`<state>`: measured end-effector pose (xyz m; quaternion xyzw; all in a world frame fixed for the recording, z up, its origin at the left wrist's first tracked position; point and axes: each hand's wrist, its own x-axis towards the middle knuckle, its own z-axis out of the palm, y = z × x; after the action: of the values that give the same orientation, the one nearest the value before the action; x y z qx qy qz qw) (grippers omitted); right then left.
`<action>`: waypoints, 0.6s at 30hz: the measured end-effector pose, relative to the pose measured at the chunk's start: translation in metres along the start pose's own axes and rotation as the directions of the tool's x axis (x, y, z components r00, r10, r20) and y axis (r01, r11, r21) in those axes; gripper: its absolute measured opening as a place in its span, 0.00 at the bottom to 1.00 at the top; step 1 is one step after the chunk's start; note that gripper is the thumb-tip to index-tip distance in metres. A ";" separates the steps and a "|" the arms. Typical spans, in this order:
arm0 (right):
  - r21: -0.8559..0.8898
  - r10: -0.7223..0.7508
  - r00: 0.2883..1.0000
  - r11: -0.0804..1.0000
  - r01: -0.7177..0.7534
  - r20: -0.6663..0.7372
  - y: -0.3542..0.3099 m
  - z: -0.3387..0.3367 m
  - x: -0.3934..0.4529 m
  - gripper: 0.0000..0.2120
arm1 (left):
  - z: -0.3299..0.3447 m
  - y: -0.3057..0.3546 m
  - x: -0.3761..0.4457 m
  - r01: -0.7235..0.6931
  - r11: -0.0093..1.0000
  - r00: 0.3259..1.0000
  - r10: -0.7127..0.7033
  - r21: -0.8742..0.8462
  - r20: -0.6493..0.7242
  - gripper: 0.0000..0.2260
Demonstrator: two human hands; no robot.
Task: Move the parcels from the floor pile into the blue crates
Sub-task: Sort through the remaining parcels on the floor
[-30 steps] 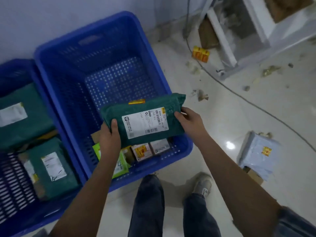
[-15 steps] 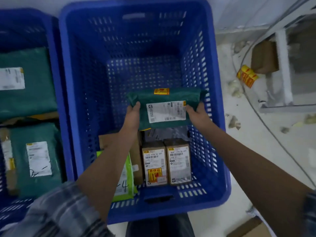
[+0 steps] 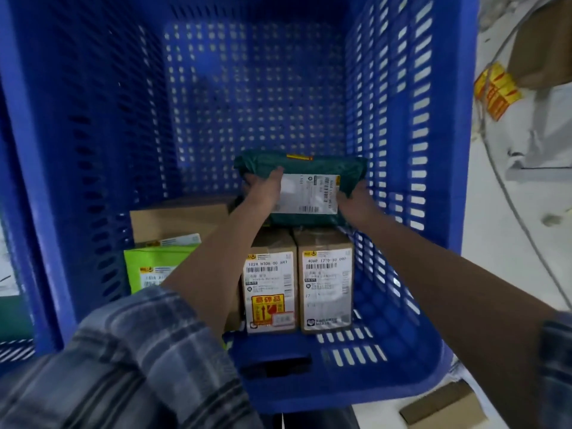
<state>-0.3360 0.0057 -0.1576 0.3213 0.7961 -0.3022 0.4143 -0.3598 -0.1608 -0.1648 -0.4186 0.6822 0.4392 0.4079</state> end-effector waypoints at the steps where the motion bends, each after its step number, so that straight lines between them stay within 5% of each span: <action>1: -0.078 0.006 1.000 0.997 -0.007 -0.010 0.000 0.002 0.002 0.30 | 0.002 -0.003 0.002 0.019 0.999 1.000 -0.019 0.028 -0.002 0.39; 8: -0.541 0.004 1.000 0.841 -0.011 -0.015 -0.005 0.006 0.002 0.19 | 0.006 -0.016 -0.008 0.035 0.913 0.998 -0.050 0.405 0.025 0.40; 11: -0.538 0.027 0.999 0.843 -0.008 0.027 -0.001 0.009 -0.002 0.22 | 0.005 -0.016 -0.012 0.021 0.879 0.997 -0.051 0.477 0.050 0.38; 15: -0.449 0.037 0.983 0.892 0.049 0.182 0.001 -0.004 -0.024 0.09 | 0.002 -0.019 -0.027 -0.044 0.892 0.999 0.027 0.450 0.044 0.25; 18: -0.365 0.023 0.980 0.929 0.052 0.197 -0.004 -0.016 -0.057 0.15 | -0.007 -0.020 -0.056 -0.114 0.888 0.993 0.098 0.445 0.059 0.21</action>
<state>-0.3208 0.0007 -0.1006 0.2003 0.7957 -0.1808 0.5422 -0.3247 -0.1611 -0.1165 -0.2677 0.7797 0.2992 0.4805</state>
